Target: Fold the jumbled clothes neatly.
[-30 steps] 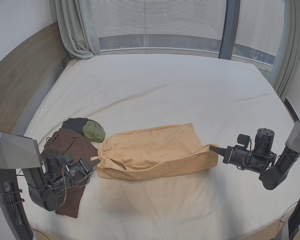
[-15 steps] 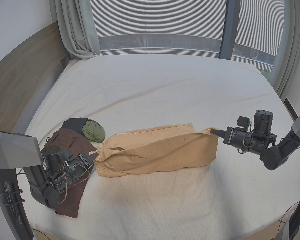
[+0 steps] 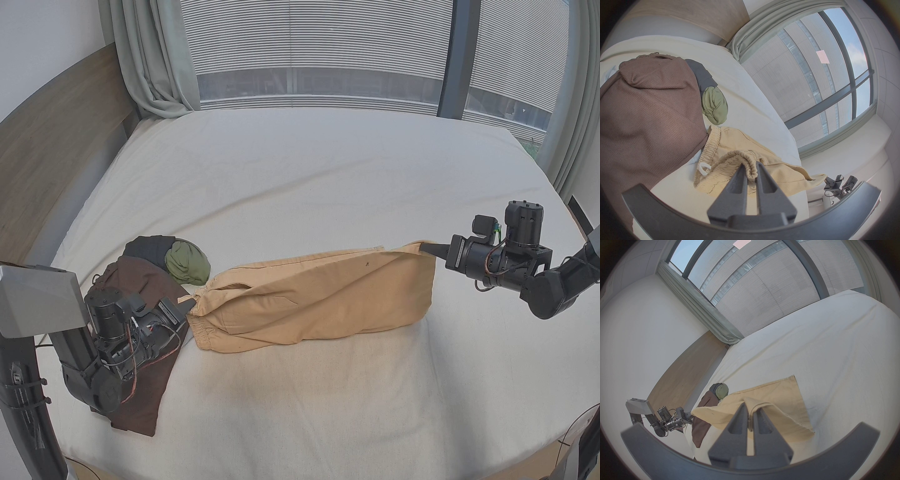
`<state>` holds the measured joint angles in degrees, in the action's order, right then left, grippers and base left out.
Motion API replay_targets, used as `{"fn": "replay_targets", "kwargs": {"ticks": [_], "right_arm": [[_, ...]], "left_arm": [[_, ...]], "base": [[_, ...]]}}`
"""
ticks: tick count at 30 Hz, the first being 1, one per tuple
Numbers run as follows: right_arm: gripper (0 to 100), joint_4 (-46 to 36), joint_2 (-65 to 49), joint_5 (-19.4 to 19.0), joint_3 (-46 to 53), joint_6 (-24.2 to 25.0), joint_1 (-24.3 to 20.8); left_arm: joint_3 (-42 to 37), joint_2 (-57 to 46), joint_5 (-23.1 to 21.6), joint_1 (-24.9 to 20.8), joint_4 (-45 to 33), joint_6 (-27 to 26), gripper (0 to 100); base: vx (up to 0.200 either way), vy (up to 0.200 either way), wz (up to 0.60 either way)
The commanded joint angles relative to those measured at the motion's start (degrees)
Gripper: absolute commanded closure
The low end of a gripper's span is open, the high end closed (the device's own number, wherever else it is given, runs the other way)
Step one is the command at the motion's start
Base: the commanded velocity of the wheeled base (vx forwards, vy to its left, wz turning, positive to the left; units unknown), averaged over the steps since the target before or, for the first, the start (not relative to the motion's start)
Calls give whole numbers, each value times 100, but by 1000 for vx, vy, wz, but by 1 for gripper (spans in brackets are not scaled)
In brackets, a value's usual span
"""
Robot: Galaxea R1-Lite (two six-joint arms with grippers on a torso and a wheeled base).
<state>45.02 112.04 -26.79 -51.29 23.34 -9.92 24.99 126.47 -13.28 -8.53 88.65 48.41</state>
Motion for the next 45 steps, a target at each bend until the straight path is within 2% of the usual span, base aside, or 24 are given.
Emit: {"fn": "replay_targets", "kwargs": {"ticks": [1,14,22,38,45], "right_arm": [[100,-134,-121,-1,-162,-5,-36],[100,-477,-174,8,-356,-14,-62],[100,-459,318,8,-584,3,-36],[100,-389,1355,8,-1648,65,-71],[100,-345,1716,-1,-1991,249,-71]], "left_arm": [[50,36,9,1,3,2,100],[138,159,150,1,3,11,100],[340,159,141,-8,3,19,100],[867,563,150,18,3,19,100],[964,634,150,71,-6,28,100]], "base": [[0,0,0],[0,0,0],[0,0,0],[0,0,0],[0,0,0]]}}
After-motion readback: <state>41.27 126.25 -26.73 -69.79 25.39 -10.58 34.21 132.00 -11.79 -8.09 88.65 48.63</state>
